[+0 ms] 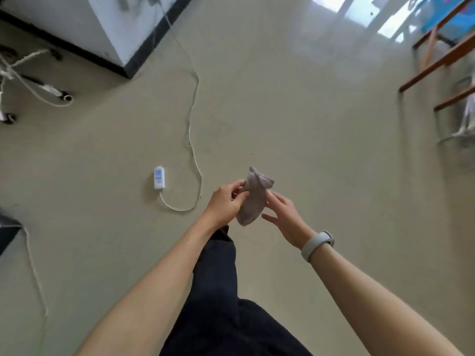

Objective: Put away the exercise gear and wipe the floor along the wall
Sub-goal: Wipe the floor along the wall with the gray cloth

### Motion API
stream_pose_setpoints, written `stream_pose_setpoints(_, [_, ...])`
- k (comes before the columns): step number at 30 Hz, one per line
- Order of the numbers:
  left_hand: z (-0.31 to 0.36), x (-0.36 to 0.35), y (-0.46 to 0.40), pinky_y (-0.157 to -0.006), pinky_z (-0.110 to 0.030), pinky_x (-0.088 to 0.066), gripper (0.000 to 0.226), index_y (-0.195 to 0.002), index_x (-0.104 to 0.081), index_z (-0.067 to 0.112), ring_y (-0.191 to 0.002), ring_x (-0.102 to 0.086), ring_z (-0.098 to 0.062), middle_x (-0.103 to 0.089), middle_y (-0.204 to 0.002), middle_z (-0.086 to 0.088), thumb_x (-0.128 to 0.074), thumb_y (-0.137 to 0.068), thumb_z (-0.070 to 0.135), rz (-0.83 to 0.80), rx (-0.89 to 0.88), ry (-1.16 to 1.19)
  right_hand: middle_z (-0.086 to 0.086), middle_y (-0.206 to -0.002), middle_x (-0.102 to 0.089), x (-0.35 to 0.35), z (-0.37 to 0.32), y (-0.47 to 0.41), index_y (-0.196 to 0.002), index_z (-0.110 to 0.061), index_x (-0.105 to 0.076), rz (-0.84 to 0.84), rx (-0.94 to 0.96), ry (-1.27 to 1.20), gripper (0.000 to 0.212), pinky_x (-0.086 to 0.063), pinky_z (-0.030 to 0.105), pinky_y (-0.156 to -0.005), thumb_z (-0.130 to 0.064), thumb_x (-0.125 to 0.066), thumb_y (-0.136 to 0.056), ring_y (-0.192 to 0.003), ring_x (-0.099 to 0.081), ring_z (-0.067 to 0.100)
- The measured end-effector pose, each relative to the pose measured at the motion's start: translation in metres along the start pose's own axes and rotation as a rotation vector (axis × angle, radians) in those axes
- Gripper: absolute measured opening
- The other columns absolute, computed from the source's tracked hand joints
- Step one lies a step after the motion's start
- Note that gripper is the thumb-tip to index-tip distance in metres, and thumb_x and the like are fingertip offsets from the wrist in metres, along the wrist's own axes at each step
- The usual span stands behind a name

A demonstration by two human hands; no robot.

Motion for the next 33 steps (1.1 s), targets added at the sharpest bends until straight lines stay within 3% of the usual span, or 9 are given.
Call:
stream_pose_setpoints(5, [0.069,-0.04,-0.118,-0.083,-0.024,-0.052,0.026,-0.117,-0.06,0.016,-0.093,-0.063,-0.017,-0.065,-0.099,-0.004,-0.052,-0.093,0.01,-0.255,-0.005,0.113,0.01,-0.1,-0.063,0.09,-0.067,-0.066,-0.109,-0.006,-0.056,0.225,0.022,-0.292,0.019,-0.052,0.033,-0.077,-0.014,-0.049,-0.093,-0.091,-0.061,0.02])
stream_pose_setpoints(9, [0.126,-0.017,-0.223,-0.092,-0.029,-0.045,0.033,-0.12,-0.059,0.012,-0.105,-0.06,-0.021,-0.062,-0.115,-0.006,-0.057,-0.09,0.024,-0.115,-0.046,-0.286,0.007,-0.089,-0.06,0.159,-0.133,-0.122,-0.087,-0.014,-0.055,0.539,-0.001,-0.348,0.008,-0.046,0.03,-0.072,-0.007,-0.052,-0.09,-0.085,-0.057,0.02])
stream_pose_setpoints(11, [0.157,0.003,-0.274,-0.098,-0.03,-0.04,0.038,-0.124,-0.054,0.012,-0.116,-0.052,-0.023,-0.055,-0.126,-0.008,-0.055,-0.09,0.028,-0.087,-0.071,-0.423,0.006,-0.086,-0.058,0.192,-0.176,-0.143,-0.095,-0.009,-0.056,0.666,0.016,-0.289,0.006,-0.044,0.025,-0.069,-0.009,-0.054,-0.089,-0.087,-0.054,0.02])
stream_pose_setpoints(13, [0.187,0.02,-0.322,-0.102,-0.032,-0.038,0.041,-0.128,-0.05,0.013,-0.123,-0.046,-0.025,-0.049,-0.132,-0.009,-0.051,-0.091,0.029,-0.084,-0.084,-0.556,0.007,-0.093,-0.058,0.219,-0.22,-0.162,-0.109,-0.005,-0.055,0.726,0.042,-0.257,0.02,-0.042,0.021,-0.065,-0.011,-0.053,-0.09,-0.089,-0.053,0.019])
stream_pose_setpoints(16, [0.232,0.042,-0.39,-0.102,-0.037,-0.036,0.044,-0.133,-0.043,0.015,-0.127,-0.04,-0.026,-0.043,-0.138,-0.008,-0.047,-0.093,0.03,-0.069,-0.108,-0.747,0.008,-0.094,-0.059,0.255,-0.276,-0.196,-0.11,-0.005,-0.055,0.726,0.072,-0.217,0.02,-0.042,0.024,-0.069,-0.01,-0.052,-0.09,-0.089,-0.054,0.019])
stream_pose_setpoints(18, [0.263,0.054,-0.433,-0.1,-0.038,-0.035,0.044,-0.135,-0.041,0.017,-0.127,-0.039,-0.027,-0.042,-0.139,-0.006,-0.045,-0.093,0.03,-0.035,-0.125,-0.837,0.004,-0.083,-0.06,0.277,-0.308,-0.224,-0.099,-0.008,-0.057,0.702,0.08,-0.166,0.011,-0.042,0.022,-0.062,-0.008,-0.051,-0.09,-0.078,-0.055,0.016])
stream_pose_setpoints(24, [0.377,0.09,-0.57,-0.1,-0.039,-0.036,0.044,-0.134,-0.041,0.017,-0.127,-0.038,-0.027,-0.041,-0.139,-0.007,-0.045,-0.093,0.028,0.054,-0.125,-0.893,0.004,-0.077,-0.06,0.355,-0.447,-0.326,-0.094,-0.008,-0.059,0.629,0.13,-0.066,0.017,-0.044,0.022,-0.062,0.002,-0.047,-0.087,-0.074,-0.056,0.015])
stream_pose_setpoints(29, [0.423,0.125,-0.688,-0.1,-0.038,-0.036,0.045,-0.137,-0.038,0.017,-0.128,-0.037,-0.026,-0.039,-0.14,-0.007,-0.043,-0.094,0.029,0.102,0.05,-0.862,0.011,-0.114,-0.058,0.402,-0.568,-0.452,-0.126,-0.008,-0.046,0.555,0.154,0.015,0.042,-0.043,0.037,-0.092,0.0,-0.051,-0.085,-0.107,-0.055,0.028])
stream_pose_setpoints(33, [0.454,0.172,-0.756,-0.101,-0.036,-0.035,0.045,-0.137,-0.038,0.016,-0.128,-0.039,-0.026,-0.039,-0.141,-0.007,-0.042,-0.094,0.028,0.193,0.124,-0.803,0.012,-0.118,-0.057,0.403,-0.667,-0.537,-0.131,-0.009,-0.043,0.433,0.183,0.155,0.047,-0.04,0.03,-0.091,0.0,-0.05,-0.085,-0.11,-0.054,0.025])
Point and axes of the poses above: each hand's wrist, its own y-axis away from the middle knuckle, its own x-axis out of the back of the hand, z = x × y, the point moved 8 cm from there along -y, towards the middle knuckle
